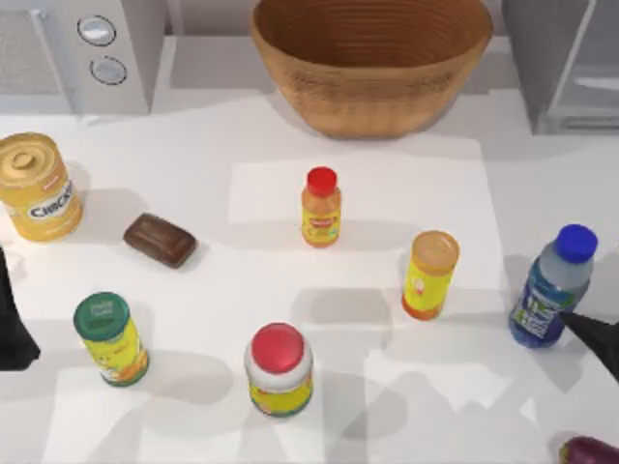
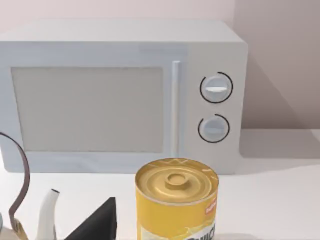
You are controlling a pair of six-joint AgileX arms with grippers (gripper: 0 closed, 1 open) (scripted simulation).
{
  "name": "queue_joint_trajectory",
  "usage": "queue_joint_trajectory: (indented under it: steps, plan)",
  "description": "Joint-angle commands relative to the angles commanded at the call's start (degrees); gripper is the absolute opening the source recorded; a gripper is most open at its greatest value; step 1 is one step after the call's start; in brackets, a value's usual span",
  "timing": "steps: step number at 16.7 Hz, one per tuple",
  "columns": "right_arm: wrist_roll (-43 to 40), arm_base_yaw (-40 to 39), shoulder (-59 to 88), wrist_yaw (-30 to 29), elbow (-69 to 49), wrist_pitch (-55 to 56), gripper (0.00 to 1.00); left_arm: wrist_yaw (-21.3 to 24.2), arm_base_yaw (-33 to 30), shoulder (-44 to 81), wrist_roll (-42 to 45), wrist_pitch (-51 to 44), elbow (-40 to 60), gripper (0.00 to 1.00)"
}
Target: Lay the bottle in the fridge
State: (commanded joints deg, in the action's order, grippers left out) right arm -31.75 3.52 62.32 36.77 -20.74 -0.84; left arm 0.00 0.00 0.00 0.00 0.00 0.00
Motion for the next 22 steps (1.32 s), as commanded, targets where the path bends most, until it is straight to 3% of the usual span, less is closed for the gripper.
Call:
queue_joint_trajectory:
  steps: [8, 16, 22]
  plan:
    - [-0.39, -0.33, 2.92, 0.16, 0.04, -0.47, 1.0, 0.0, 0.0, 0.0, 0.0, 0.0, 0.0, 1.0]
    - [6.57, -8.16, 19.13, -5.64, -0.42, 19.44, 1.0, 0.0, 0.0, 0.0, 0.0, 0.0, 0.0, 1.0]
    - [7.59, -9.4, 21.12, -6.62, -0.44, 21.6, 1.0, 0.0, 0.0, 0.0, 0.0, 0.0, 0.0, 1.0]
